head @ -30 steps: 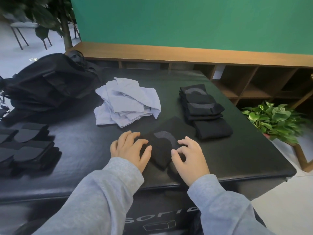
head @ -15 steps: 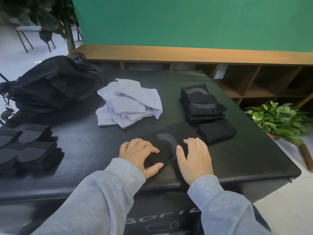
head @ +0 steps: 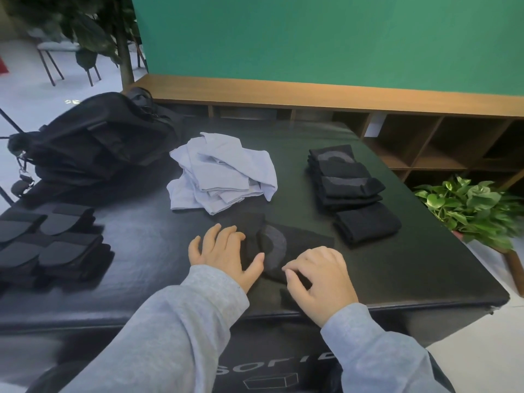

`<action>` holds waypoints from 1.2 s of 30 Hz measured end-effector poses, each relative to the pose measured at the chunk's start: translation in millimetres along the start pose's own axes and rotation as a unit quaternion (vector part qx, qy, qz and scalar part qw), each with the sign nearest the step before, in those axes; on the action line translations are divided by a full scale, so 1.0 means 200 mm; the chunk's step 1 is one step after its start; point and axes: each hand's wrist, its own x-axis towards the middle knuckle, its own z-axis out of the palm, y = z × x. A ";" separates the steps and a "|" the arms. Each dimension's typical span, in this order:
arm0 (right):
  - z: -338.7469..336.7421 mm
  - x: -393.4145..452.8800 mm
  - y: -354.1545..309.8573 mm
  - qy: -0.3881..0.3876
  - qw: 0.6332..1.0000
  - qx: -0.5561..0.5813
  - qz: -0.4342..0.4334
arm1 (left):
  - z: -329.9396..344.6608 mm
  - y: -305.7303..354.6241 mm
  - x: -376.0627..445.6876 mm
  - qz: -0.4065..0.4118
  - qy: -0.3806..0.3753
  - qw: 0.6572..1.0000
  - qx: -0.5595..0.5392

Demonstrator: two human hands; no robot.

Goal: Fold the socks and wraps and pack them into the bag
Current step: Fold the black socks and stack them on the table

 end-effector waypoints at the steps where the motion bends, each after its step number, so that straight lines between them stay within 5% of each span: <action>1: 0.00 -0.01 0.01 0.001 1.000 0.016 -0.015 | 0.00 -0.01 0.00 0.000 -0.002 1.000 0.003; 4: 0.00 -0.01 0.02 0.047 0.995 0.084 -0.013 | 0.00 -0.02 0.00 0.006 0.010 1.000 0.011; 9: 0.02 0.03 0.03 0.052 0.984 0.102 0.135 | 0.00 -0.03 -0.02 0.092 0.107 0.989 -0.040; 13: 0.01 0.05 0.04 -0.035 0.979 0.062 0.191 | -0.04 0.00 -0.05 0.107 0.033 0.994 0.011; 17: 0.00 0.05 0.04 -0.018 0.975 0.092 0.202 | -0.03 -0.01 -0.04 0.069 0.022 0.997 0.022; 27: -0.01 0.00 0.04 -0.039 0.980 0.156 0.116 | -0.01 -0.04 0.01 0.053 -0.055 0.995 -0.067; 36: -0.03 -0.01 0.04 -0.073 0.985 0.149 0.049 | 0.04 -0.09 -0.08 0.197 0.062 0.966 -0.158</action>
